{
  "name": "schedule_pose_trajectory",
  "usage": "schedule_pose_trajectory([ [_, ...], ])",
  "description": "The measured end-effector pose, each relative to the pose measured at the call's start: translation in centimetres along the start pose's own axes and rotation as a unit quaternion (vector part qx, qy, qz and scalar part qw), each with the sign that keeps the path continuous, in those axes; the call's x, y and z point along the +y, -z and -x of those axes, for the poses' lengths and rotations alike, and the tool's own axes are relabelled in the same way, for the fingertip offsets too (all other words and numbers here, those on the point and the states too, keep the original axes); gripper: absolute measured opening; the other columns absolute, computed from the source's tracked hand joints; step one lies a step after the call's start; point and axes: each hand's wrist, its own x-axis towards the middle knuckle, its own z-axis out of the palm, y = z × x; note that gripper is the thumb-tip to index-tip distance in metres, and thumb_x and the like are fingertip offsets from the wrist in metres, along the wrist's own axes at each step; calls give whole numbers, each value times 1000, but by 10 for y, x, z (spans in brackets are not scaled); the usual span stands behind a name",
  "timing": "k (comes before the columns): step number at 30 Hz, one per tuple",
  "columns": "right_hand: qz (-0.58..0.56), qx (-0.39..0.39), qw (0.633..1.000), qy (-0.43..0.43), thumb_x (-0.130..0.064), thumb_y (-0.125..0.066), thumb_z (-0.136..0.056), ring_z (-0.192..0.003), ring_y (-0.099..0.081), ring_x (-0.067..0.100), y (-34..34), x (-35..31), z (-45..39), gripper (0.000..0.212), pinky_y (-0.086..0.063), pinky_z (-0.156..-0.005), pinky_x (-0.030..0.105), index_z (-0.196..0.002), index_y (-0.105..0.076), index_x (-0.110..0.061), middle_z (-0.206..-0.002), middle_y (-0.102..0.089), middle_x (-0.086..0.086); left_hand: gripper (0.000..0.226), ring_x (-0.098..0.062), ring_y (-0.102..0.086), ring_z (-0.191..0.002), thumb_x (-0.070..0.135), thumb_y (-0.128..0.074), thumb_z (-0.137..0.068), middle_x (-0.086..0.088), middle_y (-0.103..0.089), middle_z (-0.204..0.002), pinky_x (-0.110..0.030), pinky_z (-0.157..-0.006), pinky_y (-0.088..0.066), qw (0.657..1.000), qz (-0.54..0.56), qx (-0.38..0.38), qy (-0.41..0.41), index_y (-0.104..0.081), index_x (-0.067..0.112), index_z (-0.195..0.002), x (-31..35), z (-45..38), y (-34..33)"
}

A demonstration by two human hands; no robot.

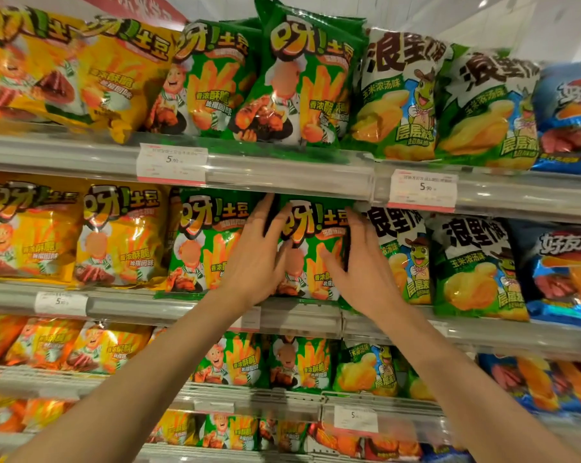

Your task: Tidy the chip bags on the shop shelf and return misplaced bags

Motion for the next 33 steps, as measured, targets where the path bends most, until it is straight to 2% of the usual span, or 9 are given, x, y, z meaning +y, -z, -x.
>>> schedule_pose_trajectory([
  [2,121,1,990,77,-54,-40,-101,-154,-14,32,-5,-1,1,77,-26,-122,48,-160,-10,-16,-168,-7,13,56,-29,-18,-152,28,-44,-102,-9,-18,-165,-47,-114,-35,994,-83,-26,-63,-28,19,-155,-6,-4,1],
  [4,190,-18,976,103,-59,-29,-102,-156,1,31,-13,4,-2,76,-15,-124,51,-161,-10,-16,-169,0,11,55,-27,-16,-152,32,-37,-104,-7,-15,-166,-48,-119,-27,988,-127,-50,-69,-26,19,-156,-12,-5,-2],
  [7,228,-31,967,106,-62,-20,-101,-156,4,31,-19,11,-7,75,-8,-125,53,-161,-8,-19,-169,1,9,60,-27,-10,-154,40,-30,-105,-6,-10,-167,-47,-122,-17,980,-176,-66,-63,-15,21,-159,-21,1,-9],
  [10,239,-37,965,106,-63,-17,-101,-155,7,31,-21,10,-10,74,-5,-124,54,-161,-5,-21,-169,3,8,62,-29,-7,-154,41,-28,-104,-6,-8,-167,-48,-122,-14,976,-194,-77,-53,-9,21,-159,-25,1,-12],
  [13,236,-44,966,99,-63,-17,-100,-155,7,30,-21,9,-11,74,-4,-124,55,-161,-4,-23,-169,3,6,61,-30,-9,-153,43,-24,-103,-6,-11,-167,-49,-122,-14,977,-191,-82,-39,-11,22,-159,-20,0,-10],
  [17,211,-39,973,89,-66,-22,-100,-155,9,28,-14,7,-6,77,-2,-124,55,-161,-2,-23,-169,4,7,62,-31,-17,-152,45,-36,-102,-10,-19,-165,-50,-121,-16,982,-177,-68,-22,-23,22,-157,-12,1,-2],
  [25,140,62,988,-7,-68,-25,-98,-151,-23,30,10,11,18,76,-17,-122,54,-156,-23,-19,-161,-27,15,61,-33,-39,-137,49,-41,-98,-15,-39,-153,-47,-112,-31,991,-127,-5,40,-39,16,-149,0,17,14],
  [29,117,103,986,-54,-65,-30,-97,-145,-30,34,14,19,32,75,-23,-120,53,-153,-30,-15,-156,-34,19,63,-32,-39,-136,53,-42,-97,-15,-42,-149,-47,-110,-33,992,-88,10,90,-39,18,-150,-1,30,19],
  [33,85,131,986,-64,-63,-35,-97,-145,-29,31,19,20,49,74,-24,-119,51,-153,-31,-16,-156,-34,16,63,-27,-36,-140,53,-43,-97,-12,-40,-151,-45,-110,-35,992,-39,38,114,-37,20,-150,3,40,31],
])
